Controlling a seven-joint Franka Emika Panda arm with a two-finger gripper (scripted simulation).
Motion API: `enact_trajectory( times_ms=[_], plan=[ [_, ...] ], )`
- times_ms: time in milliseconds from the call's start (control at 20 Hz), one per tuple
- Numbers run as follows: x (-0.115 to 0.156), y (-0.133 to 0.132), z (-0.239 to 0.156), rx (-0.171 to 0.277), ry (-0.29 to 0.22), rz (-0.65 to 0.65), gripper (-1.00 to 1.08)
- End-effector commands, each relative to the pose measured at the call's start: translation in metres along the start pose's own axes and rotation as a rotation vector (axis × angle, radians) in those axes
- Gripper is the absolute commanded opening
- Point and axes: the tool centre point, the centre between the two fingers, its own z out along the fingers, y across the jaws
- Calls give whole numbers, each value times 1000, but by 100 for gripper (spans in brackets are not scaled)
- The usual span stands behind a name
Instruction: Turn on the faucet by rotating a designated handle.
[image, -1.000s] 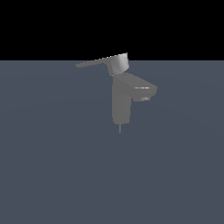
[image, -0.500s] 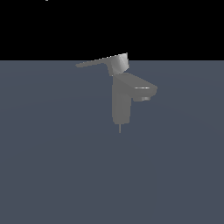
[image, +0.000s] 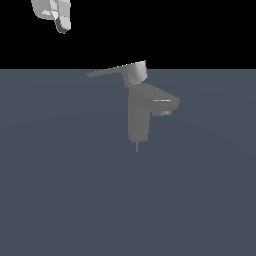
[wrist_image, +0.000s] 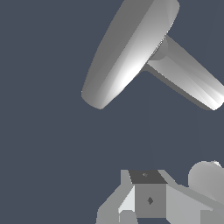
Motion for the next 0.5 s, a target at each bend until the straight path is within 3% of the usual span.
enact_trajectory(
  times_ms=[0, 450],
  plan=[
    [7, -11, 8, -6, -8, 54, -100],
    [37, -45, 37, -30, -36, 252, -100]
  ],
)
